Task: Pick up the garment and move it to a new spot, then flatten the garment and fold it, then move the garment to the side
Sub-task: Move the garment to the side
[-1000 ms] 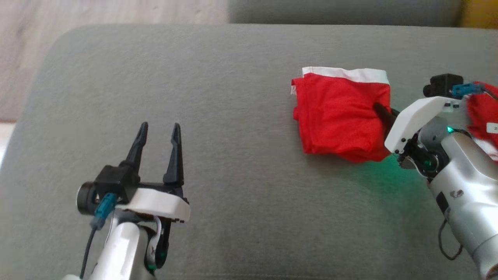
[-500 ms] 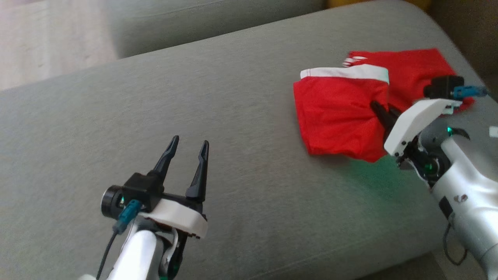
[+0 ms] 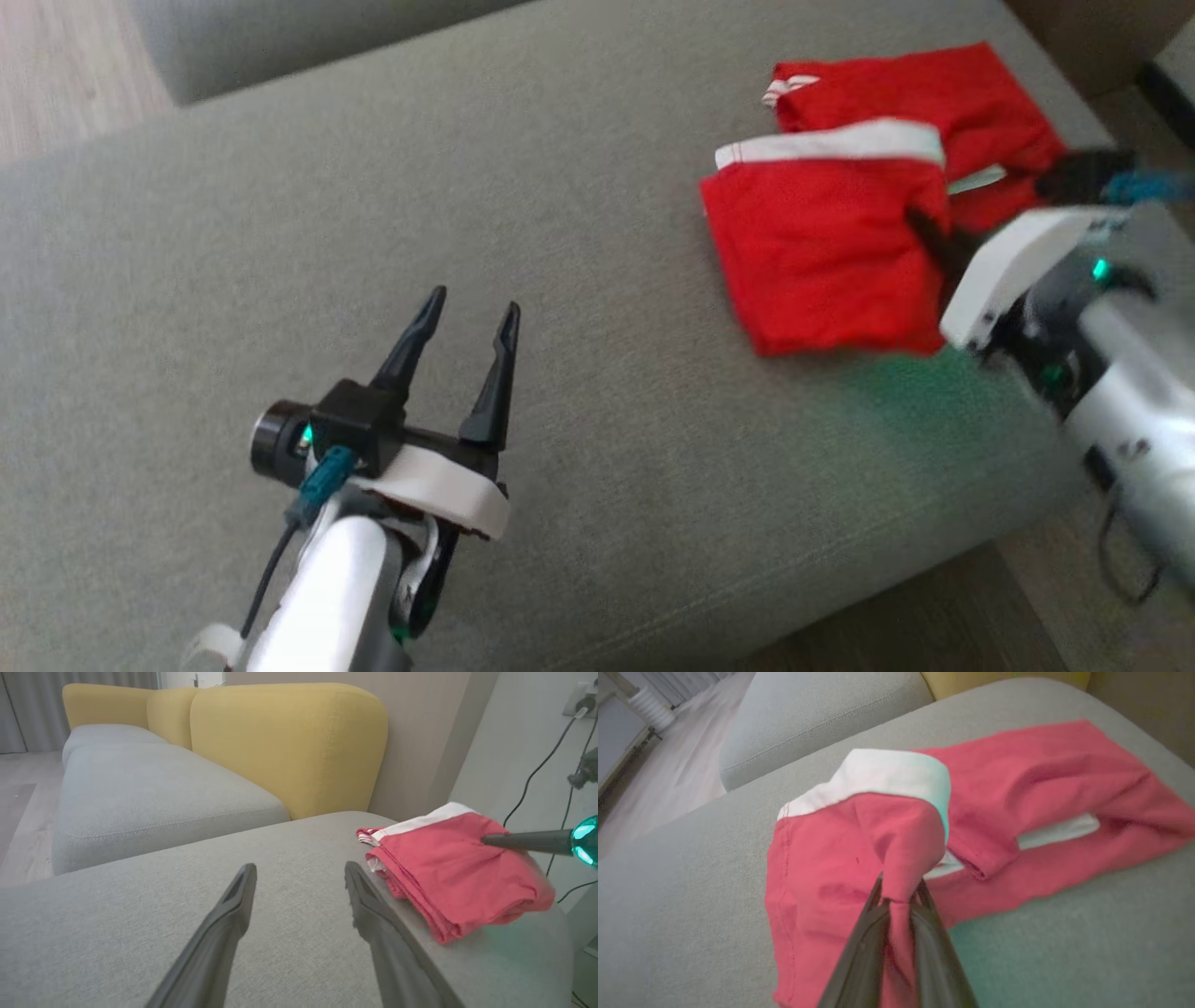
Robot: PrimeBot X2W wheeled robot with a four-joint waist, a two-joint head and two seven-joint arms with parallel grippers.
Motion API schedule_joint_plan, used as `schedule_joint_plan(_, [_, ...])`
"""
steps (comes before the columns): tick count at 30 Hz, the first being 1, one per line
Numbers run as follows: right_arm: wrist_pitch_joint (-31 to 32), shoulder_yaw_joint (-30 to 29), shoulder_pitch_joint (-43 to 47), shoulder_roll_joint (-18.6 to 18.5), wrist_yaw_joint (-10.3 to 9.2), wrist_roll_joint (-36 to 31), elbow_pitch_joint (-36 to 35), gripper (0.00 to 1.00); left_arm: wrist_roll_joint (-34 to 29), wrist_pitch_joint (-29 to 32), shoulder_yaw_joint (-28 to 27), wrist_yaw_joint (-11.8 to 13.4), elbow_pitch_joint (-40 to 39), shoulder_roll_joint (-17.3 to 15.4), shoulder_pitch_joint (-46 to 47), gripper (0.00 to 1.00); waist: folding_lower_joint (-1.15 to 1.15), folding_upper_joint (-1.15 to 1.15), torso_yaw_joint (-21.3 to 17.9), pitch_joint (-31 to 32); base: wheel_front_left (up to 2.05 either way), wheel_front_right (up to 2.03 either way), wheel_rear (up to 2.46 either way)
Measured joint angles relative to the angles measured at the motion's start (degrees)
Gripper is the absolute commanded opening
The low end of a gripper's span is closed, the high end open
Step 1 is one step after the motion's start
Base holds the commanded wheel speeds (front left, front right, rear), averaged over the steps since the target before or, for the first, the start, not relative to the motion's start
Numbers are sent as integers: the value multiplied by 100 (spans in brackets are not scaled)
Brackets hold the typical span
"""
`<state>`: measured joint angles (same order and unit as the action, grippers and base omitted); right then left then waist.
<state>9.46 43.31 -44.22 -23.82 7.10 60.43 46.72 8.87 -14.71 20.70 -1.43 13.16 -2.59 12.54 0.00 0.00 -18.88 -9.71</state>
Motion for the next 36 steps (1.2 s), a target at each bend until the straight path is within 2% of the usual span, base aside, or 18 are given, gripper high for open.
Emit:
schedule_joint_plan(9, [49,495,-1347,-433,0,-252,315,0,-272,0,-67,-14,47,-15,353,100,0,0,317,-734,0,0,0])
schedule_joint_plan(17, [218,701,-1983,-953,0,-546,1346,0,-369,0,-82,-11,85,-25,550,100,1,0,662,-1228,0,0,0])
schedule_joint_plan(23, [-151,778,-2285,-938,0,-889,2076,0,-382,0,-82,-10,84,-25,573,100,1,0,822,-1412,0,0,0])
schedule_joint_plan(24, [-203,766,-2344,-911,0,-912,2210,41,-385,0,-81,-10,85,-26,588,100,1,0,837,-1427,0,0,0])
schedule_joint_plan(25, [-254,755,-2378,-887,0,-910,2326,100,-385,0,-81,-10,86,-25,610,100,1,0,851,-1432,0,0,0])
schedule_joint_plan(29, [-412,781,-2426,-770,0,-1078,2565,100,-381,0,-99,0,89,-23,680,100,0,0,875,-1359,0,0,0])
schedule_joint_plan(30, [-687,848,-2427,-743,0,-1285,2635,100,-358,0,-122,37,81,-21,672,100,0,0,887,-1257,0,0,0])
schedule_joint_plan(33, [-975,932,-2435,-730,0,-1544,2702,100,-242,0,-319,236,35,-11,628,100,0,0,902,-1042,0,0,0])
schedule_joint_plan(36, [-1361,912,-2437,-622,0,-1618,2726,100,-82,0,-495,277,-116,-10,545,100,0,0,911,-771,0,0,0])
